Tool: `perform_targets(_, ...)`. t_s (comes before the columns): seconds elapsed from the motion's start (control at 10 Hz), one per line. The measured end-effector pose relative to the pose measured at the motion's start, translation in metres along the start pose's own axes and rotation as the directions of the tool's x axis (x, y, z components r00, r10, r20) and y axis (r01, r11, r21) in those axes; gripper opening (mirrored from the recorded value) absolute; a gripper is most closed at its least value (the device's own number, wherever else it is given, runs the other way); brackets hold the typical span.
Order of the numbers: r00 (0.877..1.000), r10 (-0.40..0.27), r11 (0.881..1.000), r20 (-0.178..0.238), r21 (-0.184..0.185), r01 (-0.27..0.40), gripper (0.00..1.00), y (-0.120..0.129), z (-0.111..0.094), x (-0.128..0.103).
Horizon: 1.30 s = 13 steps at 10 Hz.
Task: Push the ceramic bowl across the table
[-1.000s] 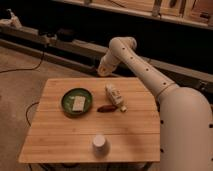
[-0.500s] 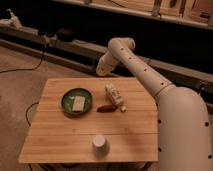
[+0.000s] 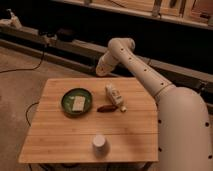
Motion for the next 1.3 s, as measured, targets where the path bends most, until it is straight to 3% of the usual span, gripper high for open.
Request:
perform_targets(0.4,0.999,-0.008,0.999,0.046,0.052,0.005,0.00,-0.019,0.013,-0.027)
perform_targets(1.3,0.999,-0.003,0.999,0.048,0.054,0.001,0.00,-0.018,0.015,-0.029)
